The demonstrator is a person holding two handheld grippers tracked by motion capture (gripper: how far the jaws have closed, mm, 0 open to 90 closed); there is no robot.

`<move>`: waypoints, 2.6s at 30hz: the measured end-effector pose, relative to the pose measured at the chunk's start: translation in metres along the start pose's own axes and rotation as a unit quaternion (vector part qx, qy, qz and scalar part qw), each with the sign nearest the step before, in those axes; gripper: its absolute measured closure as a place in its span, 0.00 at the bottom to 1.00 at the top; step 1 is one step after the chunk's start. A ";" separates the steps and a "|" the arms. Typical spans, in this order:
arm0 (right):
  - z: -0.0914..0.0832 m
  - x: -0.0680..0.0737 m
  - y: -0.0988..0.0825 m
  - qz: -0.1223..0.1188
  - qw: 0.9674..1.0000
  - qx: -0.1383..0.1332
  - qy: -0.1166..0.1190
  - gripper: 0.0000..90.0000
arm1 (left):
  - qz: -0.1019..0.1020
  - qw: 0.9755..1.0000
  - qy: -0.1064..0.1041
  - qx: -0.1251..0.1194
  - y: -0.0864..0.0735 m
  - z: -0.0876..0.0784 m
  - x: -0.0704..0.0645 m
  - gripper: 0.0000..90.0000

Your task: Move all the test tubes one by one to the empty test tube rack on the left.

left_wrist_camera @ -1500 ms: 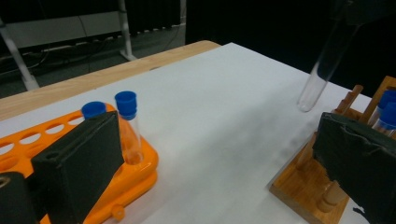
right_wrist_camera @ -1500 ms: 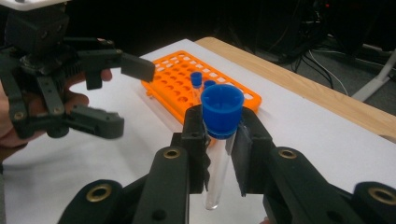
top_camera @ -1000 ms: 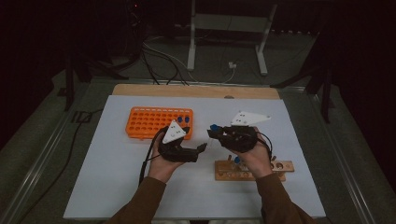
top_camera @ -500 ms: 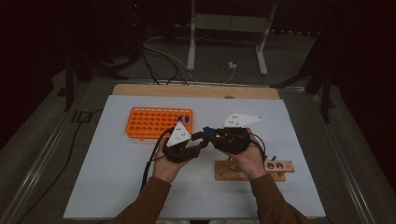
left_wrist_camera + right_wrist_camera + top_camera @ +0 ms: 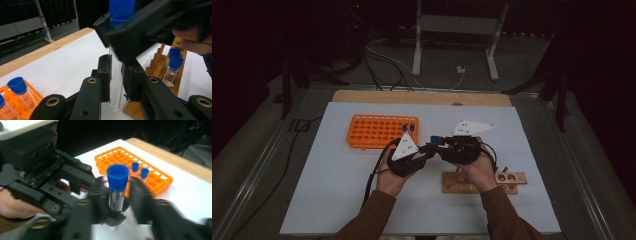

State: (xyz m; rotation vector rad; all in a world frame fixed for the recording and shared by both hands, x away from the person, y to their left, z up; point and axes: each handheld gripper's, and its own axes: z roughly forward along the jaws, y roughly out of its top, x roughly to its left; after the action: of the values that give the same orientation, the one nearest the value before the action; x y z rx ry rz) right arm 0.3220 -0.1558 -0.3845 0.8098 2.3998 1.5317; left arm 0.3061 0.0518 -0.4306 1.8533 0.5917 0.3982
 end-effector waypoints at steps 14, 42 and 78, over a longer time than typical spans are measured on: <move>-0.027 -0.016 -0.007 0.028 0.997 -0.017 -0.074 0.10 | -0.030 0.999 0.040 -0.008 -0.004 -0.015 0.024 0.87; -0.082 -0.032 -0.035 0.039 0.990 -0.052 -0.128 0.01 | -0.077 0.988 0.137 -0.001 -0.028 -0.033 0.078 0.87; -0.109 -0.033 -0.069 0.056 0.985 -0.090 -0.135 0.01 | -0.107 0.977 0.182 0.040 -0.055 0.013 0.102 0.87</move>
State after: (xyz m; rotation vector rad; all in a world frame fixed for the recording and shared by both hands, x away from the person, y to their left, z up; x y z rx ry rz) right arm 0.2792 -0.2809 -0.3999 1.0511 2.0225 1.5386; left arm 0.3857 0.1153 -0.4876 1.7810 1.0597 0.5817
